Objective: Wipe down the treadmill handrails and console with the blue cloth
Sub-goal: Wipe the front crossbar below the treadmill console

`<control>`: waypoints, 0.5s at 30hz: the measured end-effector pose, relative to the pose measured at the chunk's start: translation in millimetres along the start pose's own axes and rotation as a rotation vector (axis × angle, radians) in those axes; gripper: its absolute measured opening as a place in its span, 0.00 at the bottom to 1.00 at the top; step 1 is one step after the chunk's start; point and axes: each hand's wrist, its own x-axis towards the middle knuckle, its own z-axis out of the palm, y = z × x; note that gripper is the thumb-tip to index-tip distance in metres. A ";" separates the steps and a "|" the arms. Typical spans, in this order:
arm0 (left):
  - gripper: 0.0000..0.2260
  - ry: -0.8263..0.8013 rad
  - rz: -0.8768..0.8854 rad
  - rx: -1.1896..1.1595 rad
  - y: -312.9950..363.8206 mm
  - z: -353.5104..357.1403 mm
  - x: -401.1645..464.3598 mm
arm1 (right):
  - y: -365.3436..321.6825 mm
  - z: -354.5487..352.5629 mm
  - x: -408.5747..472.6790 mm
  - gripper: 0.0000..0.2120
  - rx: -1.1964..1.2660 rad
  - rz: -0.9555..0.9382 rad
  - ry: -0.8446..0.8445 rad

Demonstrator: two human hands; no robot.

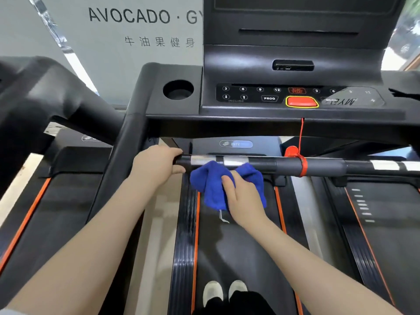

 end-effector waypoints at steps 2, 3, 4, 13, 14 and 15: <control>0.22 -0.007 -0.020 -0.021 2.5 -2.1 0.7 | 4.0 17.6 -1.1 0.19 0.525 0.344 0.058; 0.22 -0.003 -0.027 -0.035 3.6 -1.8 0.4 | 2.5 25.2 0.4 0.19 0.765 0.497 0.089; 0.21 0.002 -0.034 -0.052 4.3 -1.3 -0.2 | -3.4 29.5 1.2 0.17 0.972 0.640 0.079; 0.18 -0.019 -0.079 -0.129 8.3 -6.8 -3.5 | -74.8 75.3 39.6 0.18 1.682 1.148 -0.004; 0.18 -0.018 -0.081 -0.134 8.6 -6.9 -3.8 | -80.4 77.1 45.3 0.18 1.780 1.175 -0.026; 0.18 -0.014 -0.079 -0.141 8.6 -6.6 -4.3 | -84.0 77.1 48.4 0.18 1.858 1.190 -0.036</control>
